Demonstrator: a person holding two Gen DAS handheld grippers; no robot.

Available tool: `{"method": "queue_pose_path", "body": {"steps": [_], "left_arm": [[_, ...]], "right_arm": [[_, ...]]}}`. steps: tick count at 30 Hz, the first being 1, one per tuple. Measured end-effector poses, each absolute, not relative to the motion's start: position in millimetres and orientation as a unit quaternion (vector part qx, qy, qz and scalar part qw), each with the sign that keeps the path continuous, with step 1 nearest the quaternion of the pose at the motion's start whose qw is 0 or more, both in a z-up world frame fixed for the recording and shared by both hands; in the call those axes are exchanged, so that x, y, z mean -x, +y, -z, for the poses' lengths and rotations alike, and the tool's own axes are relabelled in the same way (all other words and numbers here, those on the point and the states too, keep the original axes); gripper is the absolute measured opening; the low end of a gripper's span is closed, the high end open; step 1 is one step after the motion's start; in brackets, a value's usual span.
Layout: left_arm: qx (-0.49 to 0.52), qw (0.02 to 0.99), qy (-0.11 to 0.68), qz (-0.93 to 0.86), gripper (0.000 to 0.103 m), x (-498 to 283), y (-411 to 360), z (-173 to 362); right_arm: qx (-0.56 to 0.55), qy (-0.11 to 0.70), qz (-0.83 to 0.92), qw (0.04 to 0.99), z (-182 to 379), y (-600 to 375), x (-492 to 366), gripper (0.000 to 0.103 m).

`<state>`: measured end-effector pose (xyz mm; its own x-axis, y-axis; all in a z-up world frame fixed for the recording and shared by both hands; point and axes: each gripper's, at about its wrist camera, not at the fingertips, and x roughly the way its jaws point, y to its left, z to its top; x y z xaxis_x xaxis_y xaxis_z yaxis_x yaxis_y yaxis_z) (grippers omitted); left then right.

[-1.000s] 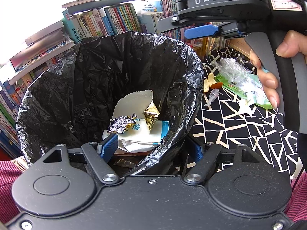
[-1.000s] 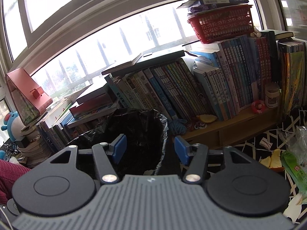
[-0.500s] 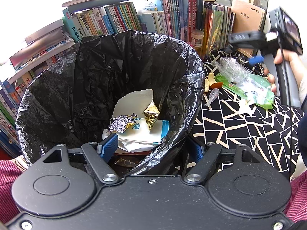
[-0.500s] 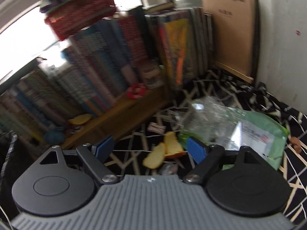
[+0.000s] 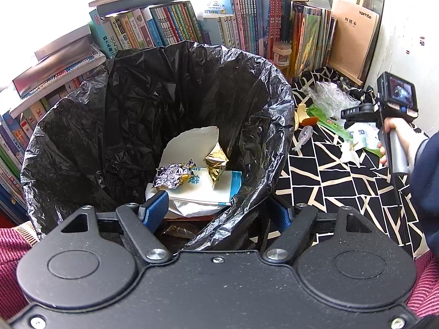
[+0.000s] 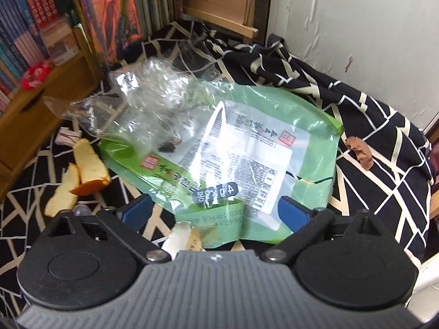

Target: Collect trash

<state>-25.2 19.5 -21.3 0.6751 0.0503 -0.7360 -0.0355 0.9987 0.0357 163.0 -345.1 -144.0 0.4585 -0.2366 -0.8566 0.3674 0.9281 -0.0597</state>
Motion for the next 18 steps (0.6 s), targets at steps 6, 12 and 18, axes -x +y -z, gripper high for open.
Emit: {"method": "queue_pose_path", "body": {"steps": [6,12,18], "left_arm": [[-0.011,0.915,0.403,-0.025,0.076,24.6,19.7,22.4],[-0.01,0.914,0.404,-0.025,0.077,23.4,19.5,23.4],[-0.009,0.914,0.405,-0.026,0.077,23.1,19.1,23.2]], "right_arm": [[-0.099,0.502,0.179,0.84,164.5,-359.8,-163.5,0.088],[-0.14,0.507,0.169,0.834,164.9,-363.0,-165.3,0.019],[-0.18,0.49,0.184,0.833,146.0,-361.9,-164.4,0.005]]}}
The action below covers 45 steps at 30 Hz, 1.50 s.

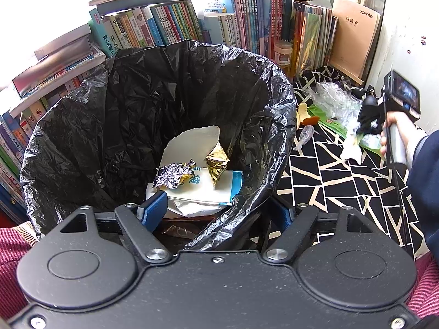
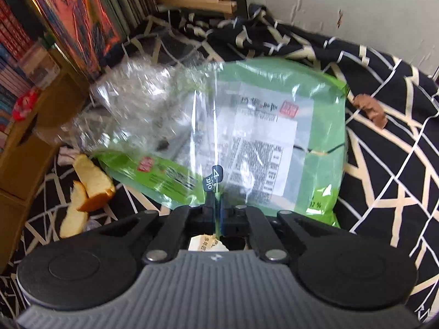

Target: Collect trash

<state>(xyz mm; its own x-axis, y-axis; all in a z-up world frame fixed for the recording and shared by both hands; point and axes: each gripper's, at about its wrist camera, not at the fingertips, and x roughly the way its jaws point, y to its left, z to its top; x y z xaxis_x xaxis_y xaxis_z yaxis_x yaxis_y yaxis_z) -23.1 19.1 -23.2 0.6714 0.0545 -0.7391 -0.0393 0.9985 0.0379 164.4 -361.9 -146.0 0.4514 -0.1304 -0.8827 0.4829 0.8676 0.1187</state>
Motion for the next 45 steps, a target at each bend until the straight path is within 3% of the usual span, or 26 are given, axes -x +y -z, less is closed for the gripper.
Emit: {"method": "queue_pose_path", "body": {"steps": [14,27,34,45], "left_arm": [[-0.009,0.914,0.405,-0.025,0.077,23.0,19.1,23.1],[-0.007,0.914,0.405,-0.026,0.077,23.0,19.8,23.2],[-0.008,0.913,0.406,-0.028,0.077,23.4,19.7,24.2],[-0.007,0.913,0.406,-0.028,0.077,22.3,19.2,24.6]], "right_arm": [[-0.218,0.354,0.074,0.907,29.3,-303.7,-148.7,0.005],[-0.212,0.303,-0.046,0.928,-53.8,-266.0,-105.8,0.006],[-0.174,0.368,-0.042,0.913,-42.6,-263.2,-110.3,0.008],[-0.126,0.562,0.044,0.816,75.8,-268.8,-137.2,0.014]]}}
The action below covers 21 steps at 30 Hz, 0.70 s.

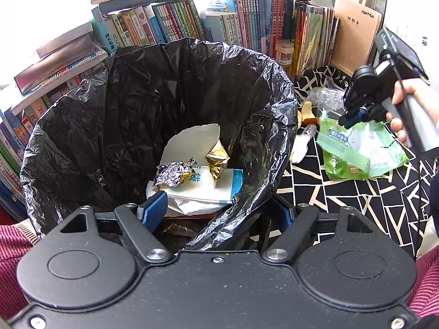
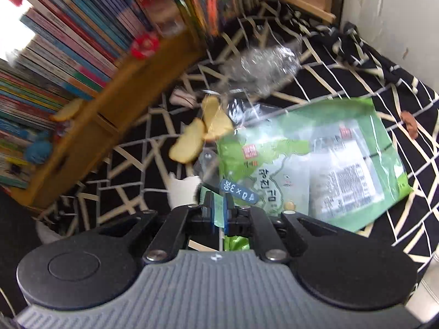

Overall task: Collect trash
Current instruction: 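Grasp the white tissue on the cloth with the right gripper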

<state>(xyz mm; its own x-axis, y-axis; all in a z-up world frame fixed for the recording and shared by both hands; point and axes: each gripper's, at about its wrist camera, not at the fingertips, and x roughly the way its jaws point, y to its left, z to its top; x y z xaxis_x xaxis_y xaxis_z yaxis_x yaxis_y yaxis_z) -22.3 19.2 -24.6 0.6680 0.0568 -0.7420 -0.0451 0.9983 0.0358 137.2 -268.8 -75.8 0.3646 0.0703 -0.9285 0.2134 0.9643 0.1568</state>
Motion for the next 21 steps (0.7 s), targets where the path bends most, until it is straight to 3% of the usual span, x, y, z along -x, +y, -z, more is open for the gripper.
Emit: {"method": "queue_pose_path", "body": {"steps": [1,4,8,10,15,21], "left_arm": [[-0.007,0.913,0.407,-0.028,0.077,22.1,19.1,24.7],[-0.007,0.913,0.407,-0.028,0.077,21.9,19.1,24.8],[-0.007,0.913,0.407,-0.028,0.077,21.8,19.1,24.8],[-0.007,0.913,0.407,-0.028,0.077,21.8,19.2,24.8],[-0.008,0.913,0.406,-0.028,0.077,21.7,19.2,24.8],[-0.009,0.914,0.405,-0.028,0.077,21.7,19.0,25.7]], "right_arm": [[-0.126,0.56,0.041,0.818,76.9,-267.7,-136.7,0.029],[-0.122,0.534,0.002,0.836,71.2,-258.1,-134.3,0.058],[-0.052,0.498,-0.068,0.863,74.6,-222.9,-133.4,0.064],[-0.005,0.497,-0.097,0.862,90.4,-201.0,-135.4,0.075],[0.048,0.528,-0.091,0.843,146.3,-179.0,-141.5,0.081],[0.032,0.53,-0.054,0.846,179.8,-190.7,-137.9,0.083]]}}
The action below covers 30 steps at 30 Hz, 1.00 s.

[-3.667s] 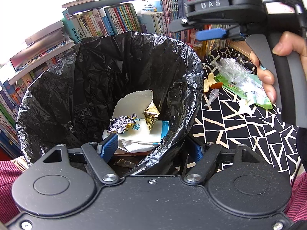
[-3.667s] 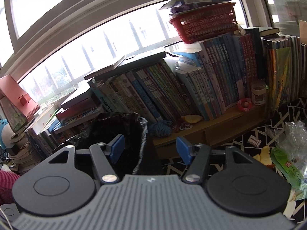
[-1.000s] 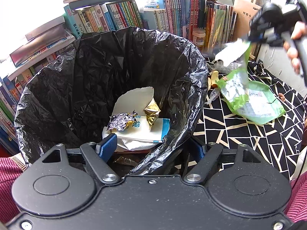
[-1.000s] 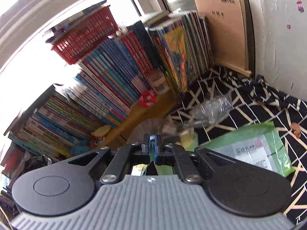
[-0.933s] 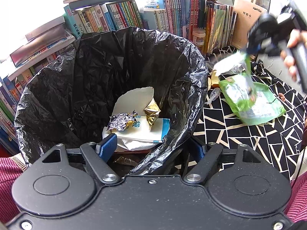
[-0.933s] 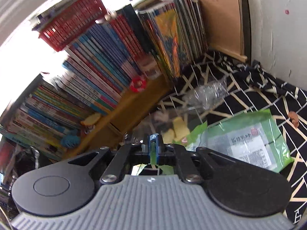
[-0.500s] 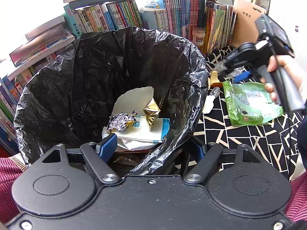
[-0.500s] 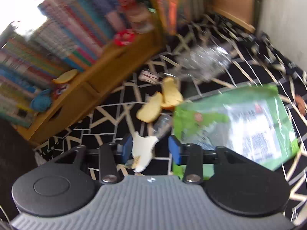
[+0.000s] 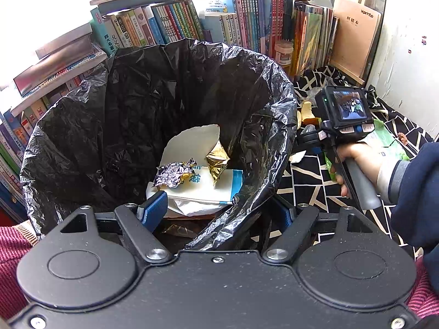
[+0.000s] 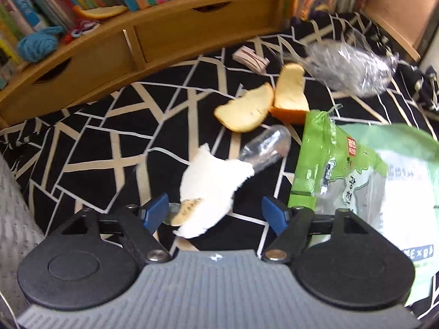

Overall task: Collect trash
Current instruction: 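Grasp the white tissue on the cloth with the right gripper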

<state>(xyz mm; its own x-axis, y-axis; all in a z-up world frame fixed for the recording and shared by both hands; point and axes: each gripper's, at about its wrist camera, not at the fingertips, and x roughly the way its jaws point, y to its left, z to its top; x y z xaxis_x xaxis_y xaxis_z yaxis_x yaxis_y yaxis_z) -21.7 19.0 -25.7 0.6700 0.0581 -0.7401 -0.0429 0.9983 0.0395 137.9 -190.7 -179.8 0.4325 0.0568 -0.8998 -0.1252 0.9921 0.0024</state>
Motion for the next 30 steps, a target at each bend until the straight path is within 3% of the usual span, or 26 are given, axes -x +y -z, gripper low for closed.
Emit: {"method": "queue_pose_path", "body": {"steps": [2,3,4,5,7,12,14,15,16,17,18,19,23,29,30], "left_arm": [[-0.009,0.914,0.405,-0.028,0.077,21.7,18.8,25.7],[-0.009,0.914,0.405,-0.028,0.077,21.8,18.7,25.7],[-0.01,0.914,0.405,-0.028,0.077,21.8,18.7,25.8],[-0.009,0.914,0.405,-0.028,0.077,21.7,18.9,25.7],[-0.008,0.914,0.406,-0.028,0.077,21.6,18.8,25.7],[-0.008,0.913,0.406,-0.028,0.077,21.3,18.2,25.7],[-0.008,0.913,0.406,-0.028,0.077,21.3,18.5,25.6],[-0.008,0.913,0.406,-0.028,0.077,21.3,18.5,25.6],[-0.008,0.913,0.406,-0.028,0.077,21.3,18.2,25.7],[-0.008,0.913,0.406,-0.029,0.077,21.6,18.3,26.2],[-0.008,0.913,0.407,-0.029,0.077,21.6,18.2,26.5],[-0.009,0.913,0.406,-0.029,0.077,21.7,18.2,26.8],[-0.009,0.913,0.406,-0.029,0.077,21.7,18.1,27.1],[-0.01,0.914,0.406,-0.029,0.077,21.9,17.8,26.9],[-0.01,0.914,0.406,-0.029,0.077,21.9,17.9,26.9]], "right_arm": [[0.022,0.529,-0.053,0.847,177.5,-195.1,-135.2,0.065],[0.019,0.531,-0.053,0.845,175.9,-194.9,-135.3,0.044],[0.018,0.533,-0.053,0.844,174.1,-193.2,-135.1,0.032],[0.015,0.533,-0.054,0.844,171.0,-192.1,-135.3,0.031],[0.014,0.526,-0.051,0.849,165.3,-189.6,-137.9,0.02],[0.003,0.515,-0.058,0.855,153.9,-191.0,-141.0,0.012],[0.002,0.511,-0.06,0.857,151.5,-190.6,-141.4,0.012],[0.002,0.511,-0.059,0.858,151.3,-190.7,-141.4,0.018],[0.006,0.512,-0.058,0.857,151.8,-190.1,-141.1,0.036],[0.015,0.509,-0.051,0.859,153.6,-188.7,-140.6,0.042],[0.029,0.508,-0.048,0.859,156.3,-185.8,-139.8,0.06],[0.045,0.506,-0.048,0.86,159.5,-182.8,-137.9,0.072],[0.099,0.503,-0.055,0.857,171.9,-168.1,-135.1,0.073],[0.074,0.502,-0.039,0.861,185.2,-170.6,-135.4,0.075],[0.073,0.501,-0.04,0.861,184.4,-170.8,-135.5,0.069]]}}
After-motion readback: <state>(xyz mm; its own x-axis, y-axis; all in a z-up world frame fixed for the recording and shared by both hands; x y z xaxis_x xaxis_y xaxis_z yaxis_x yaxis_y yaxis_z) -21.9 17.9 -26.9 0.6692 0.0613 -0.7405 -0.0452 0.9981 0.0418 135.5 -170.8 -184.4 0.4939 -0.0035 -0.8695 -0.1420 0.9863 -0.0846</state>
